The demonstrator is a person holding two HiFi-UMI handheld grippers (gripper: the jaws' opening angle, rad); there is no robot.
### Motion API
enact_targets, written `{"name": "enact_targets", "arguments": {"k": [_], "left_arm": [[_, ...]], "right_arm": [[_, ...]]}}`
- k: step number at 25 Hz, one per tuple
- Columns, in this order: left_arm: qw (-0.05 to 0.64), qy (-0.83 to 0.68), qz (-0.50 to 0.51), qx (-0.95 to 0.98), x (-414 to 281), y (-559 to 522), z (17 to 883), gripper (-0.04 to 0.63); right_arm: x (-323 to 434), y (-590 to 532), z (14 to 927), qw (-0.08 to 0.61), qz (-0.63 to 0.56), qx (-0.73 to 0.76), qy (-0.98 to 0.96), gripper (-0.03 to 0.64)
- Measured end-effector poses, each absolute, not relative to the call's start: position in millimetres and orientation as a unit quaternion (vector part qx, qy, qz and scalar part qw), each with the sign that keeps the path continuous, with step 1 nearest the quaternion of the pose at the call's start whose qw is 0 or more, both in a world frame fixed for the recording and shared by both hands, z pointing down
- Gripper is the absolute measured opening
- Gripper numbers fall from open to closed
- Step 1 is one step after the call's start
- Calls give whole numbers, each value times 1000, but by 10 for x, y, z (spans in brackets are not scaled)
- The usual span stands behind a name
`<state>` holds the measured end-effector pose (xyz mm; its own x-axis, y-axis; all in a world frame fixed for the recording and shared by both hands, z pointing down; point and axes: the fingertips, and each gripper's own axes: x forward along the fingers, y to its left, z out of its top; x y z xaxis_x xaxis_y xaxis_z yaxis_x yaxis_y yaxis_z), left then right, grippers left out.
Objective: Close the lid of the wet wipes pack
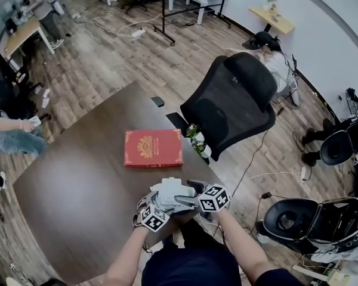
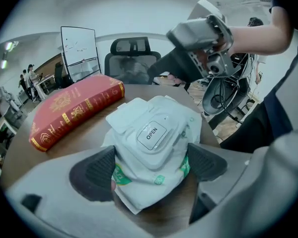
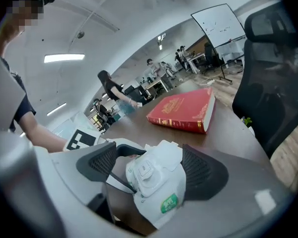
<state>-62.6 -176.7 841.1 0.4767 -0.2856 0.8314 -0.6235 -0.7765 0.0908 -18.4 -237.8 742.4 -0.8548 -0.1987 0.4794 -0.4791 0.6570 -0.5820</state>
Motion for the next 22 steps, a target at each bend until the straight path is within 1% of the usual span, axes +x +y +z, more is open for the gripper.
{"name": "enact_targets", "arguments": {"k": [9, 13, 22], "left_arm": [[198, -270, 438, 834, -623, -1778, 8416, 453], [200, -270, 439, 833, -621, -1777, 8417, 453], [203, -270, 450, 827, -616, -1779, 8429, 453]], "right_arm": [[-355, -2571, 8026, 262, 412, 132, -863, 431], [-372, -2601, 8090, 272, 434, 116, -851, 401], [-489, -2549, 8163, 305, 442, 62, -841, 400]]}}
